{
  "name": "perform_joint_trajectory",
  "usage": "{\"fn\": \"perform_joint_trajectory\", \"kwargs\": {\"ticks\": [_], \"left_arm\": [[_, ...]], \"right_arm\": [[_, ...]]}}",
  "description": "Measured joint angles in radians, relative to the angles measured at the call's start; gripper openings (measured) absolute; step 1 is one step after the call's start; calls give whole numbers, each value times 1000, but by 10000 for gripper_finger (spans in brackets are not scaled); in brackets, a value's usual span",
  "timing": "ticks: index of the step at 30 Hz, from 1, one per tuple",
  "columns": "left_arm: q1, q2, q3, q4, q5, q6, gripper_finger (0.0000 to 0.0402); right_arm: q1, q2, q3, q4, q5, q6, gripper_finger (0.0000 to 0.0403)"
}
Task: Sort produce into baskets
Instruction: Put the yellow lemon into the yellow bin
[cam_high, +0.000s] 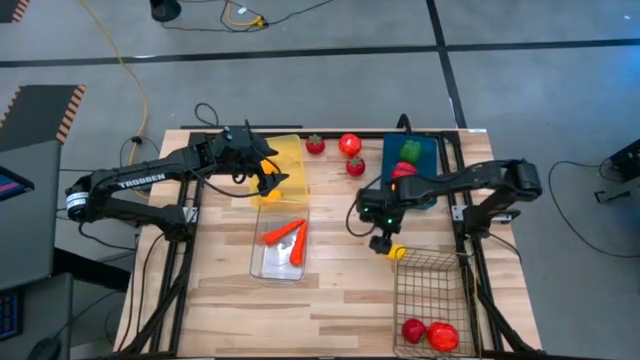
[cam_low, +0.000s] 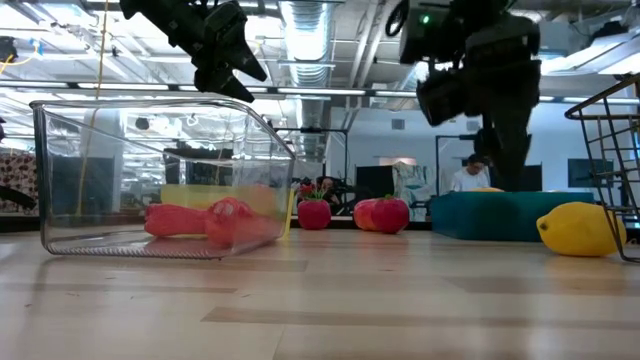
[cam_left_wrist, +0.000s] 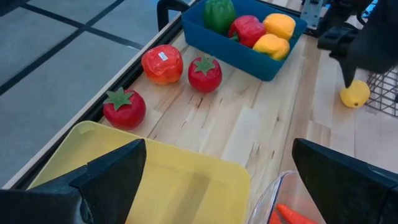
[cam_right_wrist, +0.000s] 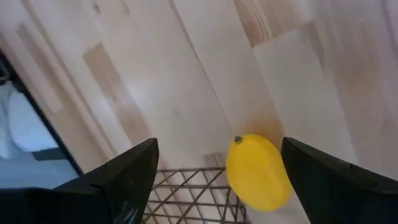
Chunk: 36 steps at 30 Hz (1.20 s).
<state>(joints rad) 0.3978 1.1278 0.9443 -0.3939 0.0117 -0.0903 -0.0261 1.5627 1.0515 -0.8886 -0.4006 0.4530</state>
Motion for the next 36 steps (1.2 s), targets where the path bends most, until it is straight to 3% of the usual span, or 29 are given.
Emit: {"fn": "perform_joint_trajectory", "kwargs": {"ticks": [13, 22, 29, 36], "left_arm": [[0, 0, 0, -5, 0, 0, 391], [0, 0, 0, -14, 0, 0, 391], [0, 0, 0, -14, 0, 0, 391], [0, 0, 0, -14, -1, 0, 391]], "right_arm": [[38, 223, 131, -235, 46, -87, 364], [91, 324, 163, -312, 158, -122, 364], [117, 392, 163, -312, 165, -174, 363], [120, 406, 163, -311, 165, -190, 316]]}}
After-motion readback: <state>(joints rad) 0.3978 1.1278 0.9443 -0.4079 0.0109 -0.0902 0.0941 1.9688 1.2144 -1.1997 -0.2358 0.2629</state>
